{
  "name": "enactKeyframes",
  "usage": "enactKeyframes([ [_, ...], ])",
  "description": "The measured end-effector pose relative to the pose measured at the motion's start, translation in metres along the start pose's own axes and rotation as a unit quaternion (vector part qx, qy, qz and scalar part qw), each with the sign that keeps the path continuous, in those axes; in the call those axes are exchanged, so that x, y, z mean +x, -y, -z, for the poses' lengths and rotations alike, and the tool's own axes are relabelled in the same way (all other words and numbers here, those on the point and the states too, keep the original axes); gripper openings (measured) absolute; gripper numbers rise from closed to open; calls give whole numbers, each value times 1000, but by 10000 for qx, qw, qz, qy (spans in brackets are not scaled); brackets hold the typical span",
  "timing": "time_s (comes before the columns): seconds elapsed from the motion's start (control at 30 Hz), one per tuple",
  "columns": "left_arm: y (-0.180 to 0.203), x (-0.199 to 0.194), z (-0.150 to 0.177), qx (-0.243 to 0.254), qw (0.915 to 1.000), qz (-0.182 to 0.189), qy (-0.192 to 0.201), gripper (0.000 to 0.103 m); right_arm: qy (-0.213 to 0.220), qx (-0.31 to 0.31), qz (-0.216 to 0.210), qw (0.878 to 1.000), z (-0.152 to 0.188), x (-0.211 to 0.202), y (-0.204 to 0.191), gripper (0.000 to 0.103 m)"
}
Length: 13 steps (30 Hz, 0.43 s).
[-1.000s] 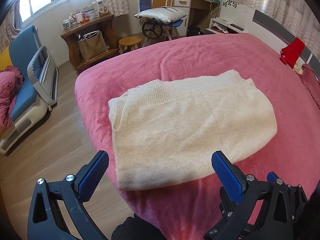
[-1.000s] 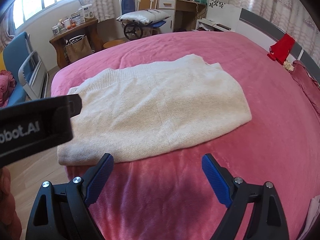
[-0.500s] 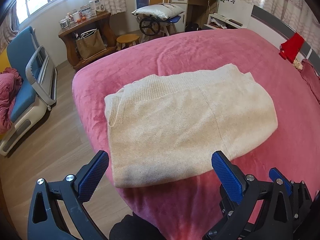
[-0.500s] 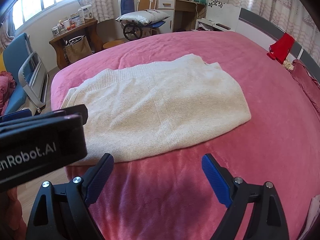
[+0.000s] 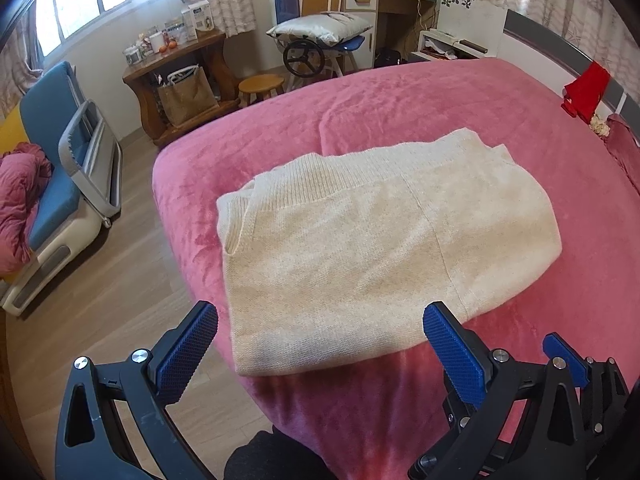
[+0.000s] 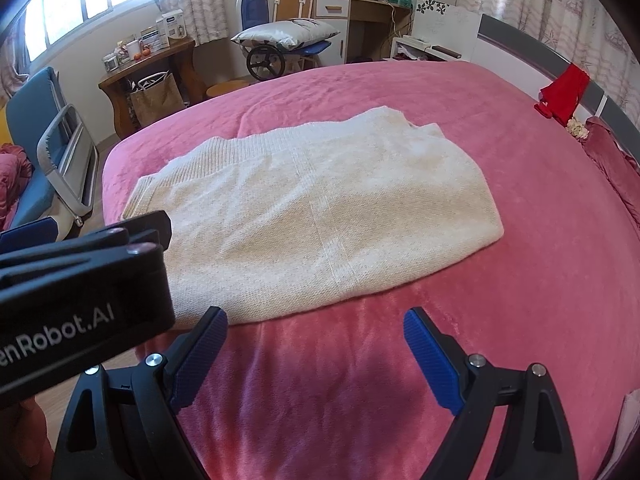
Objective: Fold clothes
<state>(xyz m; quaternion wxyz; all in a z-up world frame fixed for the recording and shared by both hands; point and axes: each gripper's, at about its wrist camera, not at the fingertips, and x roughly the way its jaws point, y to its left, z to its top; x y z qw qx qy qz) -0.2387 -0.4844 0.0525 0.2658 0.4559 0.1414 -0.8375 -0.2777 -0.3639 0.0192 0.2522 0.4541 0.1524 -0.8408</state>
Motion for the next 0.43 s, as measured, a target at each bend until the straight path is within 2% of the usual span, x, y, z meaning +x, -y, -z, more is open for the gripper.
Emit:
enactKeyframes([
  [0.1,2,-1,0,17,9999,131,1,103,-11,23,-5,10000,0,1,0,91],
  [0.27,2,-7,0,41,9997,-87,209,103,-20,25,-14,10000,1,1,-1,91],
  [0.43,-3,-7,1,-89,9997,36,205,103,-30,38,-38,10000,1,2,-1,91],
])
